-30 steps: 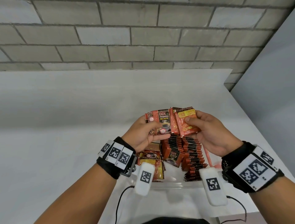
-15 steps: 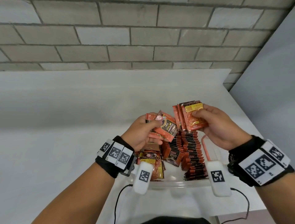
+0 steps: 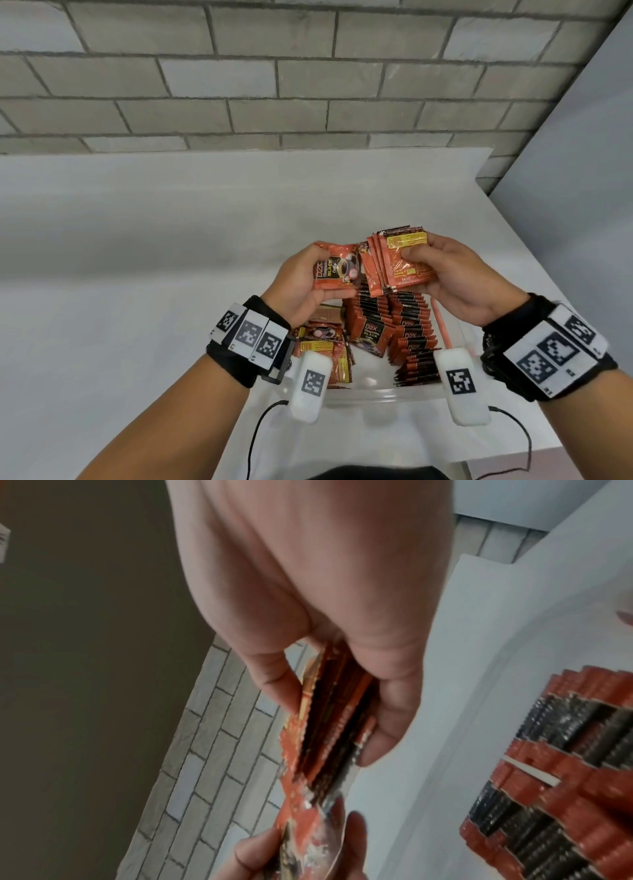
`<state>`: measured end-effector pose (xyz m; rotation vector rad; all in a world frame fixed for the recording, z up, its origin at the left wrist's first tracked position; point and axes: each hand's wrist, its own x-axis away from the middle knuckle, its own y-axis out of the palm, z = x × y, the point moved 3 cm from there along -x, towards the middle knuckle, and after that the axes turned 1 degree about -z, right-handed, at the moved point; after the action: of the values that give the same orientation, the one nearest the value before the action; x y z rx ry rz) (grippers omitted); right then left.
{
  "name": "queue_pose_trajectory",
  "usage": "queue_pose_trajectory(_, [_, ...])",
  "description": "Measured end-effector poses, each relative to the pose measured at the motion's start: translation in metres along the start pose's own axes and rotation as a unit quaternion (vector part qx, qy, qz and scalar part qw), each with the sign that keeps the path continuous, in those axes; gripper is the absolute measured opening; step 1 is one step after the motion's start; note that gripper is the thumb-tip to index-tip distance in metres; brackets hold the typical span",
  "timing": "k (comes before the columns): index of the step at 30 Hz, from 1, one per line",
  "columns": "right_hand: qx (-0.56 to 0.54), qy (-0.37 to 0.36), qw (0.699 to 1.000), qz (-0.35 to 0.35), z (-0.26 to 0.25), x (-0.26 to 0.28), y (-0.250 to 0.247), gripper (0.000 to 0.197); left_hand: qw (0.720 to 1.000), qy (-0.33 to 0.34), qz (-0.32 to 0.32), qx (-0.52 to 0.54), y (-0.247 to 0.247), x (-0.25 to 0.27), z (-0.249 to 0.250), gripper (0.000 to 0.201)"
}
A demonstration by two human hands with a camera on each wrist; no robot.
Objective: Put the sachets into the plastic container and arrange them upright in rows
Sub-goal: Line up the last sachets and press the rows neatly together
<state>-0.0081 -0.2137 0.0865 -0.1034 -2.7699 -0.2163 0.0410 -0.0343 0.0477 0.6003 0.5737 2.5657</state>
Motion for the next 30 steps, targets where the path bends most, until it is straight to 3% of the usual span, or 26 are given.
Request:
queue_pose_trajectory(4, [-0.086, 0.002, 0.996, 0.033, 0.007, -0.002, 0.001, 0.021, 0.998, 0.059, 0.019, -0.026, 0.000, -0.003, 0.001, 0.020])
queue_pose_trajectory(10, [-0.131, 0.005, 0.991, 0.042, 0.010, -0.002, 0.008, 0.023, 0.992, 0.094, -0.043, -0.078, 0.008, -0.005, -0.005, 0.020])
queue_pose_trajectory(16, [-0.094, -0.020, 0.995, 0.022, -0.001, 0.000, 0.013, 0.020, 0.994, 0.074, -0.038, -0.077, 0.012, -0.003, 0.002, 0.036])
queue_pose_trajectory(20, [-0.047, -0.050, 0.997, -0.040, 0.000, 0.004, 0.030, 0.028, 0.993, 0.003, -0.121, -0.009, 0.021, -0.003, -0.002, 0.037])
queue_pose_trajectory(22, [0.040, -0.068, 0.995, -0.054, 0.006, 0.005, 0.041, 0.027, 0.990, -0.023, -0.139, 0.009, 0.028, -0.003, -0.006, 0.033])
queue_pose_trajectory(24, [0.215, -0.111, 0.969, -0.039, 0.009, 0.005, 0.045, 0.026, 0.989, -0.034, -0.129, 0.058, 0.032, -0.004, -0.010, 0.028])
queue_pose_trajectory(27, [0.504, -0.137, 0.852, 0.028, 0.008, 0.005, 0.038, 0.063, 0.988, -0.042, -0.108, 0.107, 0.029, -0.007, -0.013, 0.029])
queue_pose_trajectory(30, [0.537, -0.223, 0.814, 0.021, -0.003, 0.017, 0.043, 0.099, 0.991, -0.045, -0.090, 0.084, 0.023, -0.008, -0.015, 0.022])
